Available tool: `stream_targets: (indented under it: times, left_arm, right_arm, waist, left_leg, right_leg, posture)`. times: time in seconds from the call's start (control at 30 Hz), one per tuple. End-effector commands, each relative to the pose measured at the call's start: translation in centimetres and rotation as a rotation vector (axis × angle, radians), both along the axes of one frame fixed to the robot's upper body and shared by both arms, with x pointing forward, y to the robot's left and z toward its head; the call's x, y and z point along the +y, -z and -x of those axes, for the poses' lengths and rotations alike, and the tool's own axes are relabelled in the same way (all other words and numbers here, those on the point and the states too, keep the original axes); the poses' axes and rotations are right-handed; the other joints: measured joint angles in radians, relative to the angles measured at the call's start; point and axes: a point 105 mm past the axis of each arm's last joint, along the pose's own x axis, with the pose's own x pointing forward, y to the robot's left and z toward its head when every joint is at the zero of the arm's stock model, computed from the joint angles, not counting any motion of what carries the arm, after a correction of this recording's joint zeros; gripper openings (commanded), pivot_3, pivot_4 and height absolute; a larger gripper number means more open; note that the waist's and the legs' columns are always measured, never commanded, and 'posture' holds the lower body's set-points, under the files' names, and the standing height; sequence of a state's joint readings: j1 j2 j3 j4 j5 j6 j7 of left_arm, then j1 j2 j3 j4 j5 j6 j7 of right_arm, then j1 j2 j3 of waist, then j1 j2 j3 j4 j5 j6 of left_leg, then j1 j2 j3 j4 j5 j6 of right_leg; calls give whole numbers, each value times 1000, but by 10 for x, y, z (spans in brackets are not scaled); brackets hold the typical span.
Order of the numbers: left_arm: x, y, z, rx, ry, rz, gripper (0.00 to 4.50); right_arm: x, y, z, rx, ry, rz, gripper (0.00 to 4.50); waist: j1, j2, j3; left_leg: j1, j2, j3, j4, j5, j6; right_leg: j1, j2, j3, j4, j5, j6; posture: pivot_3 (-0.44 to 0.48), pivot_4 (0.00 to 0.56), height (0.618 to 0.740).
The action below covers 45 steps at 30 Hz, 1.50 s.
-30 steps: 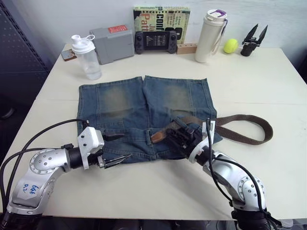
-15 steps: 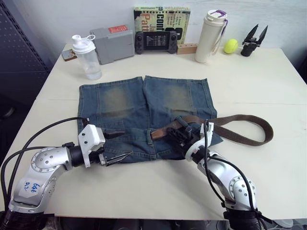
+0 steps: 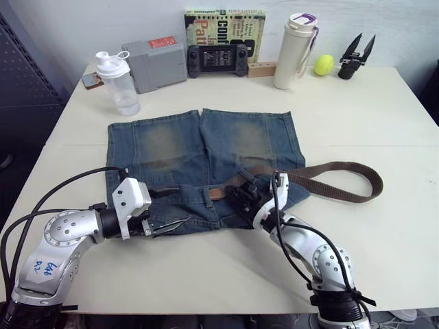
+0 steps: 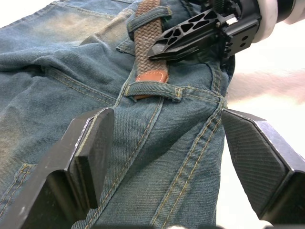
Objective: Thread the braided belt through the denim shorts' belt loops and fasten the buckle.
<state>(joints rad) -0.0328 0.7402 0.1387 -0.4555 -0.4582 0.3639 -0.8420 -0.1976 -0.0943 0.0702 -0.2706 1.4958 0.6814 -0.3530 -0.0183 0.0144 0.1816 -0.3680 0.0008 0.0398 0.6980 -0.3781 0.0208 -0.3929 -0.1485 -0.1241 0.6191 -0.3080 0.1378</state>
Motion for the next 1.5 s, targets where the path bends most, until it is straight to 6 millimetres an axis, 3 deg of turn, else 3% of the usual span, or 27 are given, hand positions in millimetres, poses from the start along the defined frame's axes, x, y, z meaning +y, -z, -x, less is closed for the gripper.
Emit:
stream_targets:
  times: [0.03, 0.2, 0.37, 0.53, 0.7, 0.9, 1.0, 1.5]
  left_arm:
    - [2, -9, -1, -48, -3, -26, 3910]
    - [6, -4, -5, -62, -8, -64, 3910]
    - [9, -5, -11, -81, -19, -73, 3910]
    - [14, -3, -13, -171, 0, -152, 3910]
    - [18, 6, -8, -473, 91, -356, 3910]
    - [22, 4, -3, -814, 137, -434, 3910]
    - [19, 2, 0, -923, 110, -392, 3910]
    - [15, 22, -7, -937, 164, -456, 3910]
  right_arm:
    - [14, -2, 6, -34, -78, 24, 0]
    - [42, -7, 20, -81, -260, 48, 0]
    - [53, -6, 26, -112, -366, 87, 0]
    - [53, -4, 22, -93, -358, 71, 0]
    - [52, -3, 20, -67, -334, 37, 0]
    - [51, -4, 16, -53, -314, 13, 0]
    - [50, -5, 14, -54, -307, 6, 0]
    - [54, -10, 15, -64, -307, -24, 0]
  waist:
    - [-6, 0, 0]
    - [-13, 0, 0]
    - [-10, 0, 0]
    - [-12, 0, 0]
    - [-11, 0, 0]
    - [-11, 0, 0]
    - [-10, -1, 0]
    - [-12, -2, -1]
  left_leg:
    - [0, 0, 0, 0, 0, 0]
    - [0, 0, 0, -1, 0, 0]
    - [0, 0, 0, -1, 0, -1]
    - [0, -1, 0, -1, 0, -1]
    - [0, 0, 1, -1, 0, -1]
    - [0, 0, 0, -1, 0, -1]
    - [0, 0, 1, -1, 0, -1]
    - [0, 0, 0, -1, 0, -1]
  right_leg:
    - [0, 0, 0, 0, 0, 0]
    - [0, 0, 0, 0, 0, 0]
    - [-1, 0, 0, 1, 0, -1]
    - [-1, 0, 0, 1, 0, -1]
    - [-1, 0, -1, 1, 0, -1]
    - [-1, 0, -1, 1, 0, -1]
    - [-1, 0, -2, 2, 0, -1]
    - [-1, -1, -5, 3, 0, -1]
  posture:
    - [0, 150, 731]
    - [0, 150, 731]
    - [0, 150, 731]
    - [0, 150, 731]
    - [0, 150, 731]
    - [0, 150, 731]
    - [0, 150, 731]
    - [0, 150, 731]
